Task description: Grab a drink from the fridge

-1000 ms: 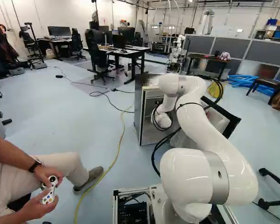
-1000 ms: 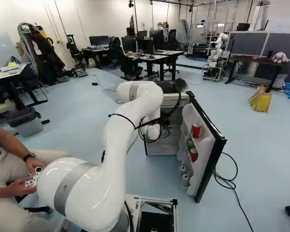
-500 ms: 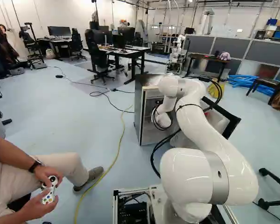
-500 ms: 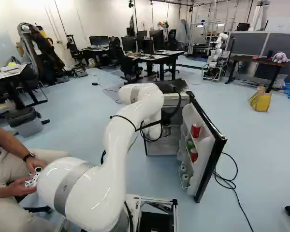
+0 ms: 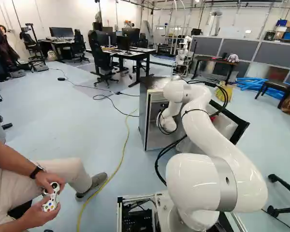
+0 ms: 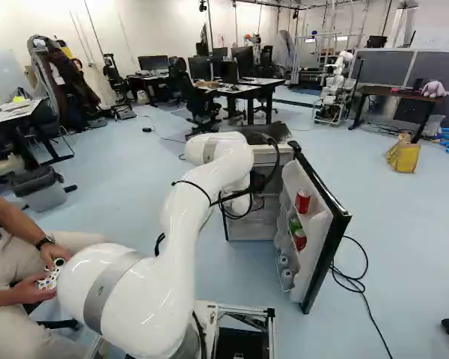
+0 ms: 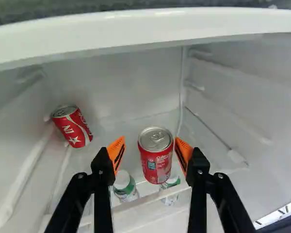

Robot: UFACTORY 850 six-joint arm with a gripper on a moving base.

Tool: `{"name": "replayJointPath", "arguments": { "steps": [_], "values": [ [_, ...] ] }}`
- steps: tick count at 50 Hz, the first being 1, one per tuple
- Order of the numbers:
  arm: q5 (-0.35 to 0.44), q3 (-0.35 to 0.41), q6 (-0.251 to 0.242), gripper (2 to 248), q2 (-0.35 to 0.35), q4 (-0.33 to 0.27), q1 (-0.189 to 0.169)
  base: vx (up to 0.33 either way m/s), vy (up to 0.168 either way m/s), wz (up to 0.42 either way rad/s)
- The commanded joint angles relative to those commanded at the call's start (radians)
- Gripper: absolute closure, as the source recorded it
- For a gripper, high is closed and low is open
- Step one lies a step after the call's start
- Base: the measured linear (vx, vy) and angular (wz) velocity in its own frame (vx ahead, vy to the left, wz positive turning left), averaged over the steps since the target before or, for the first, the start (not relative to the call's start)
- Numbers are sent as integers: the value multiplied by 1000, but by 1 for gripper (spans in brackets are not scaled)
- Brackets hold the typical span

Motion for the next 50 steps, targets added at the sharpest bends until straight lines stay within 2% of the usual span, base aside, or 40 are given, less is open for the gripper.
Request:
{"name": "replayJointPath", "arguments": {
  "steps": [36,37,41,42,46,47,50],
  "values": [
    [-15,-26,0,93,-15,0,2,0,0,0],
    [-15,-26,0,105,-15,0,2,0,0,0],
    [-15,-26,0,105,-15,0,2,0,0,0],
    [-15,-26,0,142,-15,0,2,0,0,0],
    [-15,-26,0,142,-15,0,2,0,0,0],
    [-15,-26,0,160,-15,0,2,0,0,0],
    [-15,-26,0,160,-15,0,2,0,0,0]
  ]
}}
